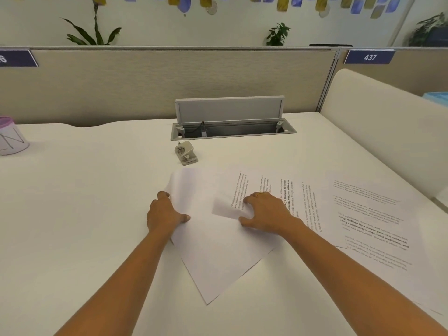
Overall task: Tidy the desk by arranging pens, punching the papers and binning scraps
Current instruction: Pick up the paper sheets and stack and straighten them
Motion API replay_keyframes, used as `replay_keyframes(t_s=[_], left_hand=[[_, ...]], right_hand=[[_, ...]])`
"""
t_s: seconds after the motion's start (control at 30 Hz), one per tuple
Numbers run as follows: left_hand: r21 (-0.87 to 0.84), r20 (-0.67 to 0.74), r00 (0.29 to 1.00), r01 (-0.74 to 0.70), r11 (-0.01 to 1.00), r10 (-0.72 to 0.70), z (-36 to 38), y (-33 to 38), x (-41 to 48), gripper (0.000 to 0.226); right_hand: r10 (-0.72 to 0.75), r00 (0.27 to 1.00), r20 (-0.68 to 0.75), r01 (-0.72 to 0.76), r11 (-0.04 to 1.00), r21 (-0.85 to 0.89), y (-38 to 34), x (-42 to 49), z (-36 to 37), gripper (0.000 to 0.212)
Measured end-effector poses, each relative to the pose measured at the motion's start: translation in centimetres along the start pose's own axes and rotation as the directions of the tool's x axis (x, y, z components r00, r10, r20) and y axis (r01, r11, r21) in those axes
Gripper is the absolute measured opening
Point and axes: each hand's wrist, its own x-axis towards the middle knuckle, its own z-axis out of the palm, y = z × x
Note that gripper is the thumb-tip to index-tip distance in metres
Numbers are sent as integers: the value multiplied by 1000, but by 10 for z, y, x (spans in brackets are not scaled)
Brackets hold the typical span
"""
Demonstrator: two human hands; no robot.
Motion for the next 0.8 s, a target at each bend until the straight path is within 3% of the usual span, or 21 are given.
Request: replay_keyframes(t_s=[0.23, 0.47, 0.53, 0.63, 0.73, 0.8], left_hand=[[-68, 1, 1000, 30, 997, -30, 3, -3, 1, 72], [-185, 13, 999, 36, 982, -35, 2, -9, 3, 76], [-357, 69, 995, 97, 929, -77, -1, -11, 4, 80], [-619, 196, 971, 229, 751, -135, -6, -13, 4, 85], [-746, 248, 957, 288, 601, -152, -5, -15, 2, 82], [-783, 222, 960, 279, 556, -170, -4, -16, 1, 81]], right_hand=[[-14, 1000, 6, 14, 1000, 13, 0, 1, -1, 46], [-59, 998, -24, 59, 998, -17, 8, -4, 2, 38], [-65, 996, -57, 63, 998, -31, 9, -6, 3, 40], [-68, 990, -122, 66, 998, -19, 13, -7, 3, 40], [-46, 987, -156, 59, 995, 83, 21, -14, 3, 47], [9, 981, -195, 20, 989, 147, 24, -19, 3, 46]])
